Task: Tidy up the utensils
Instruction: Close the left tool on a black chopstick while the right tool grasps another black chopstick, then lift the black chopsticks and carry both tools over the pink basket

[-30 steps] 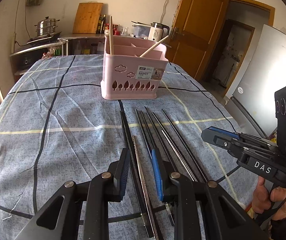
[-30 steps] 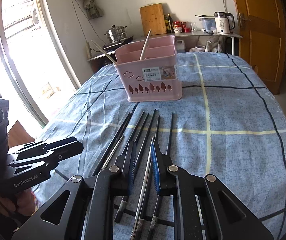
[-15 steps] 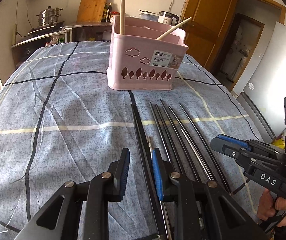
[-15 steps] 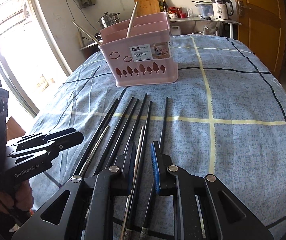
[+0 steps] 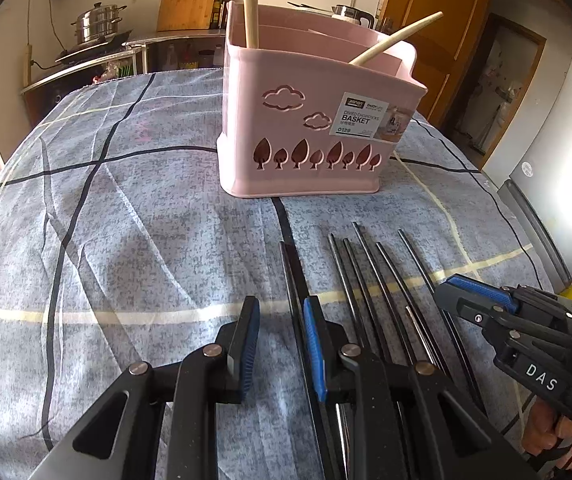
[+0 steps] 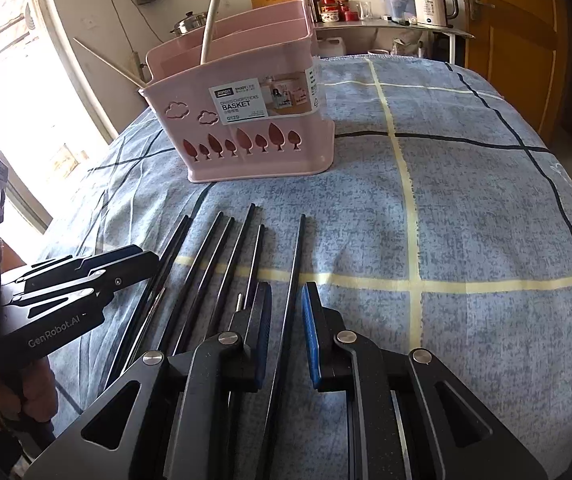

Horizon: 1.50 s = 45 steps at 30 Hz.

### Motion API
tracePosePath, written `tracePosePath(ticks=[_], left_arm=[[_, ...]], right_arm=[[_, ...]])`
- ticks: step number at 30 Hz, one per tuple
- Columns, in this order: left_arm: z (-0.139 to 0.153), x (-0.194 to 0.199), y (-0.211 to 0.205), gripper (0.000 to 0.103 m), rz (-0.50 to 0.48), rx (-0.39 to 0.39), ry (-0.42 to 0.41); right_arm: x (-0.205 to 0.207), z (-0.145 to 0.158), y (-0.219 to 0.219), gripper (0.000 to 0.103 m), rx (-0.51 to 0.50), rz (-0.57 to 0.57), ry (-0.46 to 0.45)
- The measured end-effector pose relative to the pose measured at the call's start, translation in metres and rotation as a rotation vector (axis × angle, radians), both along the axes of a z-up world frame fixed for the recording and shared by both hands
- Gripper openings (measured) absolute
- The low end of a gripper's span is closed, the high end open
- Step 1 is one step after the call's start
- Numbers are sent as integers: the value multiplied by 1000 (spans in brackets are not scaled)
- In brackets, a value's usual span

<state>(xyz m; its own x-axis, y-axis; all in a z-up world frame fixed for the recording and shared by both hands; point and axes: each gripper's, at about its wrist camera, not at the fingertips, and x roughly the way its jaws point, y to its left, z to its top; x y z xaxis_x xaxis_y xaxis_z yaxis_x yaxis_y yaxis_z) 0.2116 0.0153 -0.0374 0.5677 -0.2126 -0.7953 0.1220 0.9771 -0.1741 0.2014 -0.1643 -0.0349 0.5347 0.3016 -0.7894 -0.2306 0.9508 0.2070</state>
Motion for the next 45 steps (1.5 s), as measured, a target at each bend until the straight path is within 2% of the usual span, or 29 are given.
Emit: tracePosePath(ticks=[6,11,15,17,18,27,36,45], left_arm=[[-4,11,-3,23,-5,14,5],[-5,16,-8,23,-13,54,3],[-5,19,-12,17,-15,93,-1],[-5,20,-11,12,-15,105,-3],[-5,21,-11,8,-12,108,-2],[1,22,-5,6,-10,57,3],[37,14,-4,5,-31,36,-58],[96,6,5,5,-39,4,-166]], right_arm=[[12,-5,3,16,-17,3,16],[18,-5,10,16,-44,6,17],[22,-5,16,14,-83,11,17],[26,-5,17,6,-95,5,20],[27,-5,17,6,-91,4,24],[28,2,11,5,-62,2,27],[24,35,6,5,-28,-5,-36],[20,85,-2,5,5,-15,-148]])
